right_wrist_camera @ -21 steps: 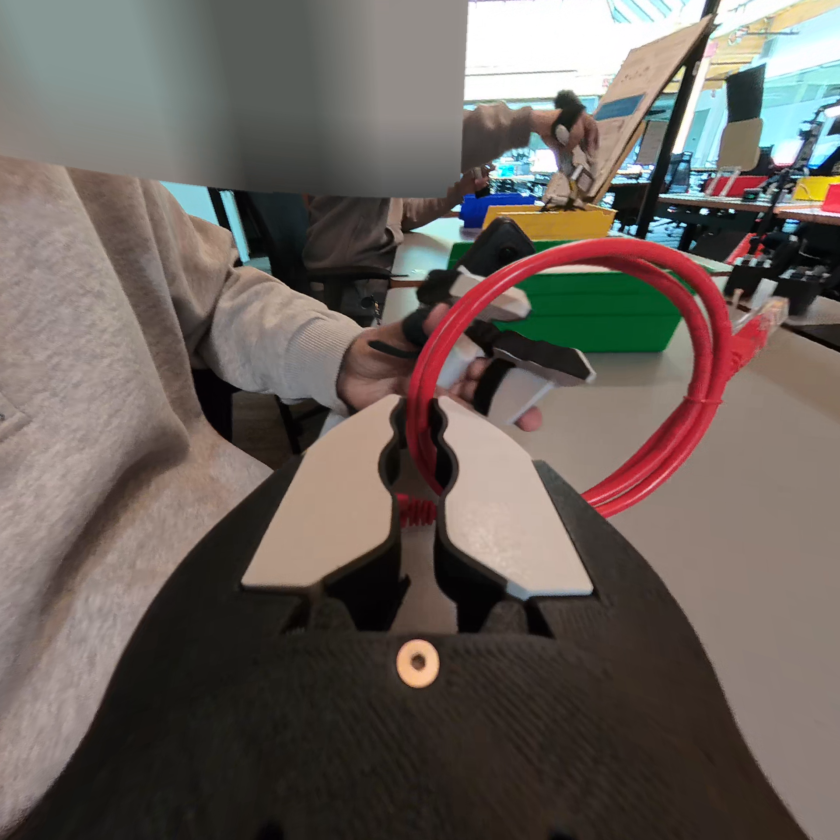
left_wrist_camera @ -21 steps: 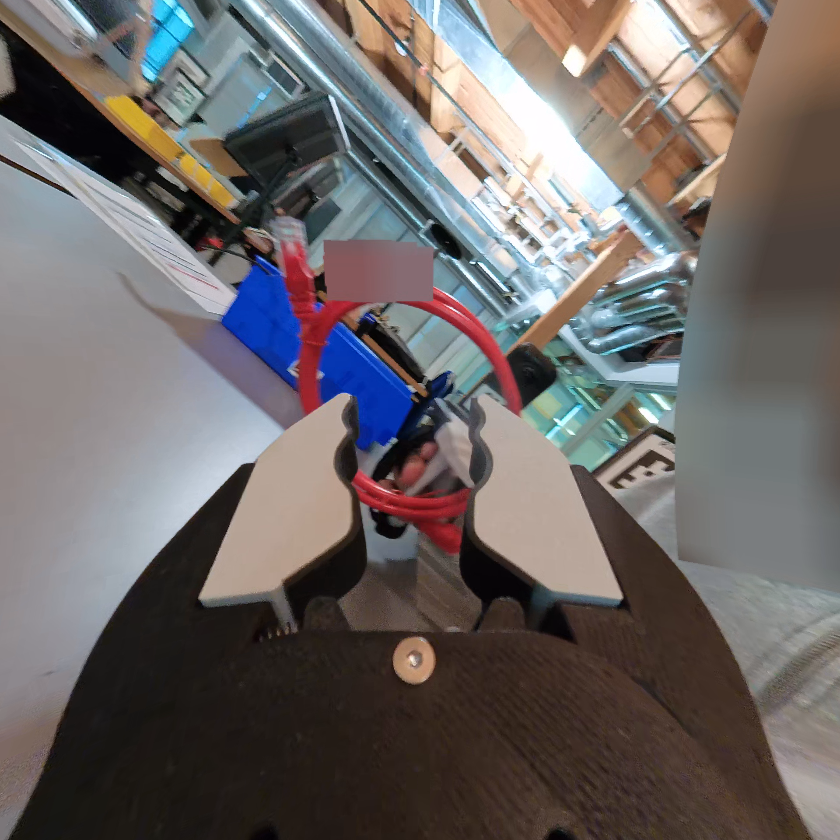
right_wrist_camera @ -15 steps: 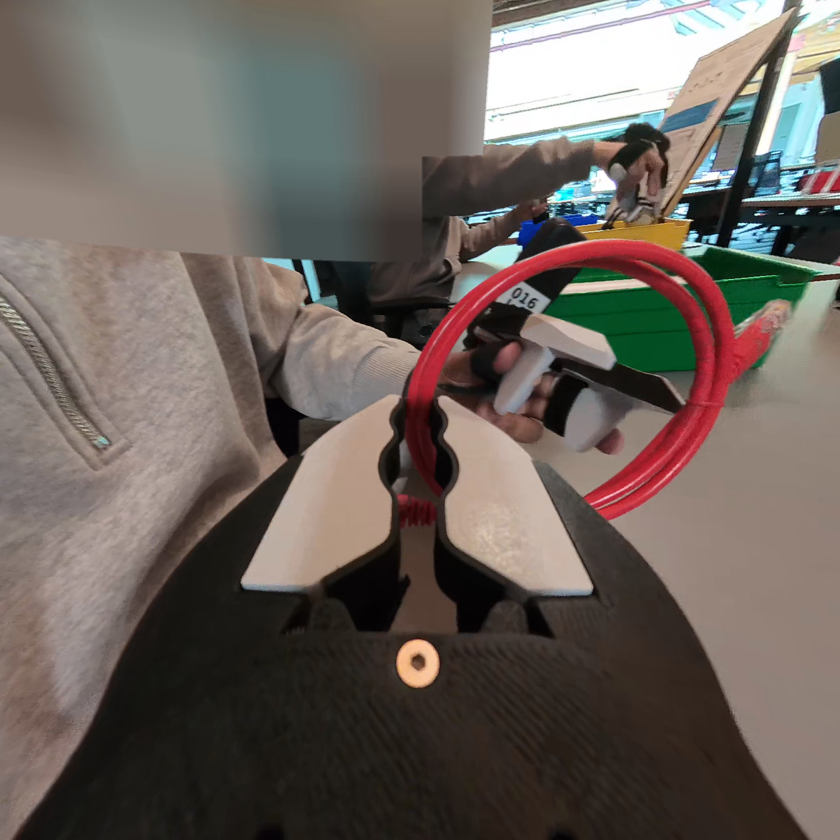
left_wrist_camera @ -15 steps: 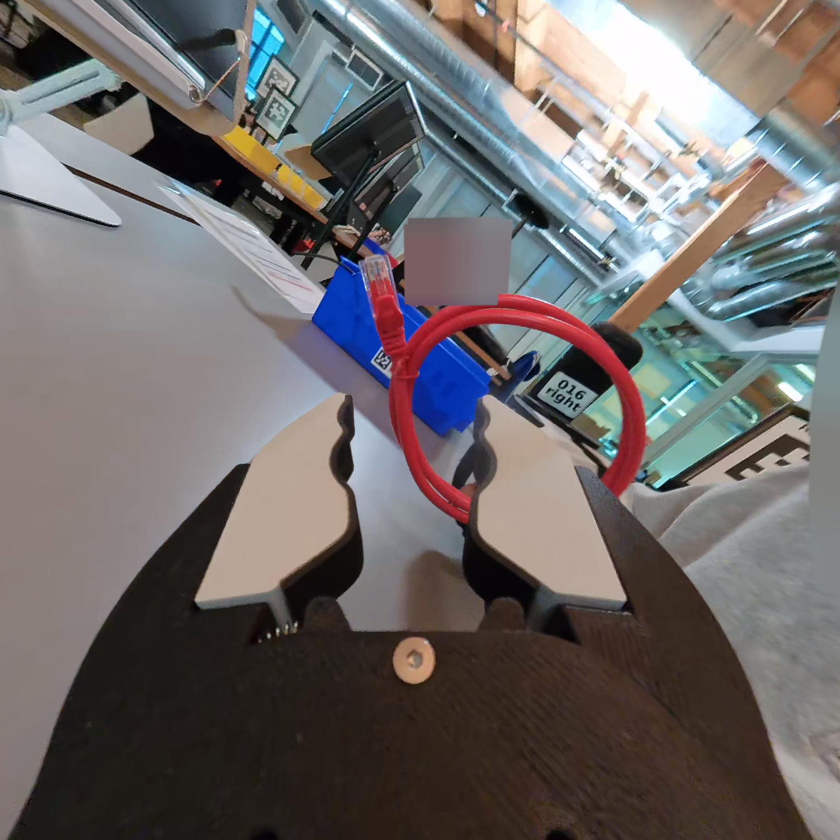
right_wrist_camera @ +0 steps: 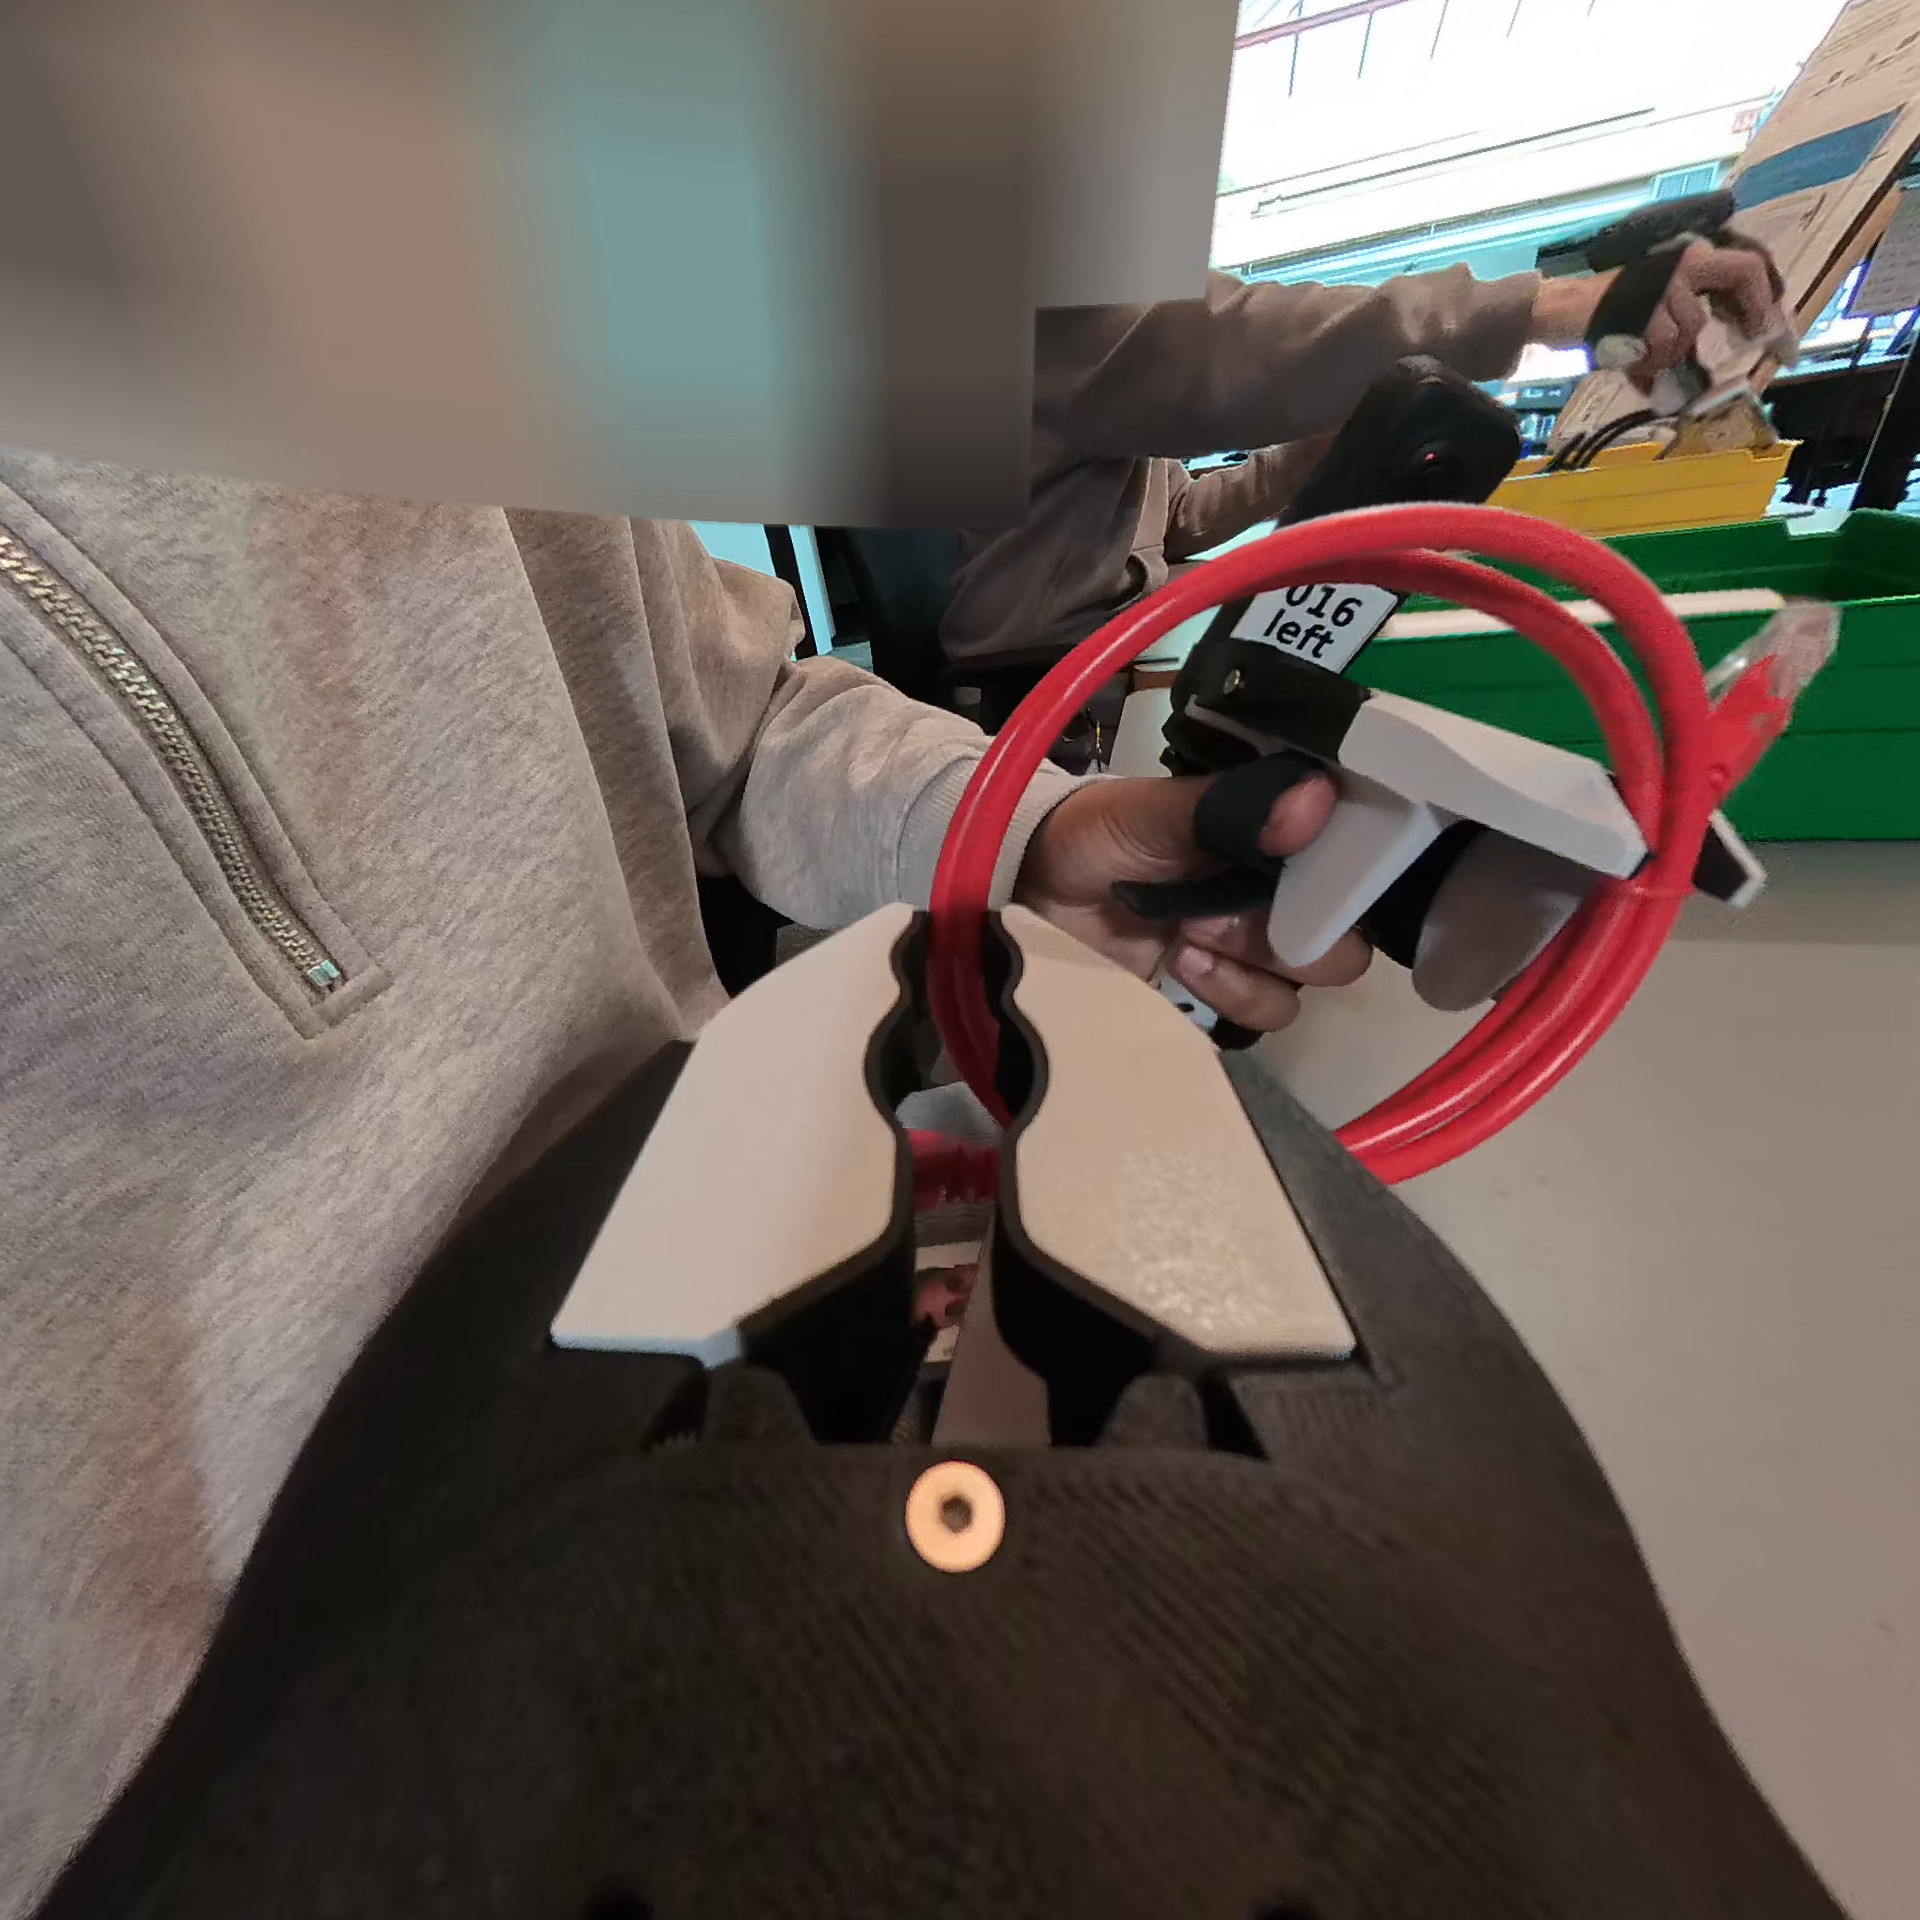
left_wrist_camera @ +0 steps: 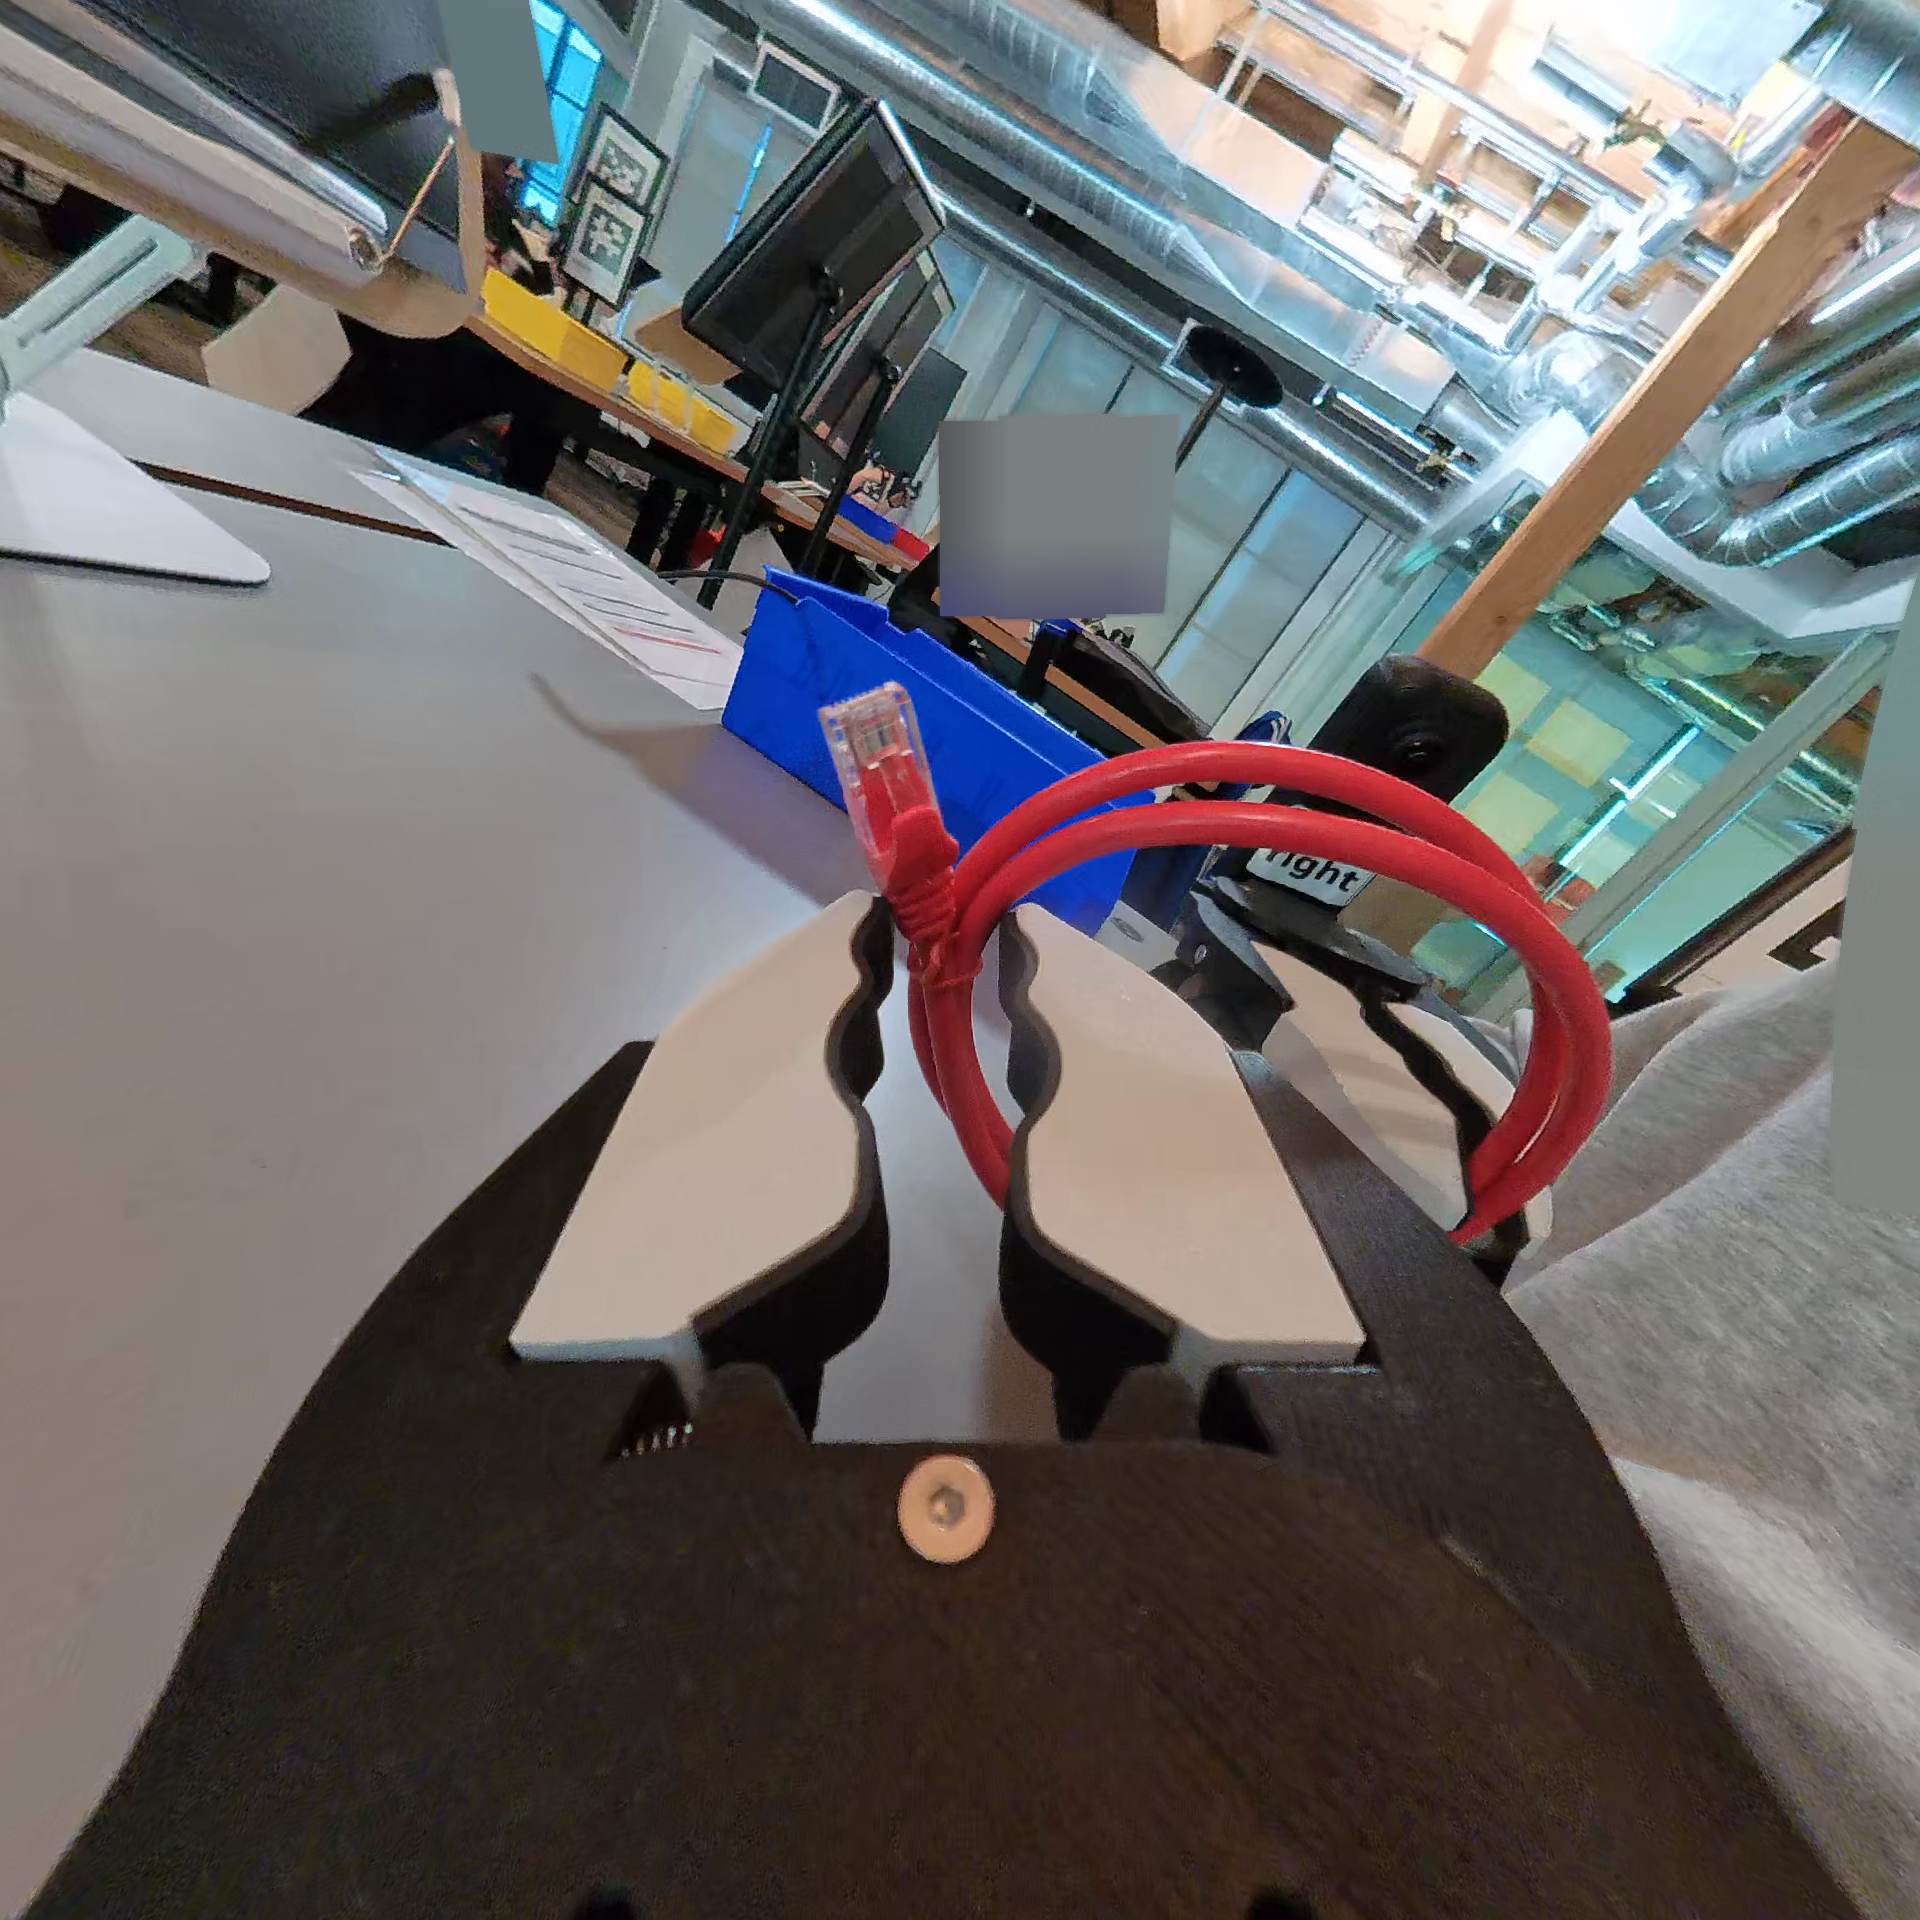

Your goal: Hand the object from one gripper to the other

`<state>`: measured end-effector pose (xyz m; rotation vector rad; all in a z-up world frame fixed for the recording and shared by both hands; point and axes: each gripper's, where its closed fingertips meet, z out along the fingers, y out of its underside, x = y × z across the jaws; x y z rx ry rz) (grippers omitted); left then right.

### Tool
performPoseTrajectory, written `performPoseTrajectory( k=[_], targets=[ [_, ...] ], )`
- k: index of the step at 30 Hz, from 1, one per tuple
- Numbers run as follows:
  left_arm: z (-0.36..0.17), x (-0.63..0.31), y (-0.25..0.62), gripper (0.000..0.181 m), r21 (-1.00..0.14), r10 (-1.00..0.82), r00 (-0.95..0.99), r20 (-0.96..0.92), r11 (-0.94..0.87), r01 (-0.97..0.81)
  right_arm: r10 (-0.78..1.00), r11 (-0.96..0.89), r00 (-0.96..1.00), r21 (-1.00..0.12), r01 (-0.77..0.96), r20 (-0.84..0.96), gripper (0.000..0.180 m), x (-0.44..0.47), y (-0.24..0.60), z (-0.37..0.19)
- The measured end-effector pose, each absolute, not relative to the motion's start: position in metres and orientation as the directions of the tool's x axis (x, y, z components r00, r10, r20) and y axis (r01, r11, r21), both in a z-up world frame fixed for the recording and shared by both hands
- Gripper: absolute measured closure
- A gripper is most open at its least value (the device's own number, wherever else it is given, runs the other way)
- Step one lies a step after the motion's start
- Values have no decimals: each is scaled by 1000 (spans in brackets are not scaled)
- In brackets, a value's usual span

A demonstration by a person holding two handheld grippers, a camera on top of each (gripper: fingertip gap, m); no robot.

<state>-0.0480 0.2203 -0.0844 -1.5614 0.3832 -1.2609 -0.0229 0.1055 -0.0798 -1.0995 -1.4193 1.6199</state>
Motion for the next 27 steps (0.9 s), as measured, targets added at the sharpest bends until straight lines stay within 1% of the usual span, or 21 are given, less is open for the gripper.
performPoseTrajectory(
  k=[2, 6, 8, 12, 15, 18, 22, 27],
  targets=[
    [-82, -49, 220, 164, -850, -761, 394, 515, -397, 346, 914, -141, -380, -989, 36, -144, 166, -24, 107, -83],
    [-82, -52, 221, 166, -851, -756, 405, 514, -394, 347, 916, -188, -351, -981, 56, -195, 139, -25, 116, -86],
    [-81, -53, 221, 165, -848, -757, 399, 517, -393, 355, 909, -239, -334, -969, 68, -248, 133, -23, 123, -87],
    [-77, -58, 222, 165, -845, -754, 404, 518, -380, 375, 905, -334, -276, -943, 10, -323, 131, -14, 149, -78],
    [-72, -64, 224, 165, -846, -755, 411, 511, -356, 398, 904, -394, -199, -918, -39, -379, 133, -7, 173, -75],
    [-63, -69, 223, 166, -836, -770, 389, 506, -327, 440, 888, -451, -120, -891, -48, -443, 136, -3, 192, -81],
    [-55, -74, 222, 166, -851, -783, 414, 464, -264, 454, 832, -550, -77, -835, 16, -549, 135, -6, 198, -98],
    [-48, -70, 215, 165, -914, -806, 488, 336, -154, 375, 731, -662, -75, -731, 164, -678, 137, -16, 183, -121]
  ],
)
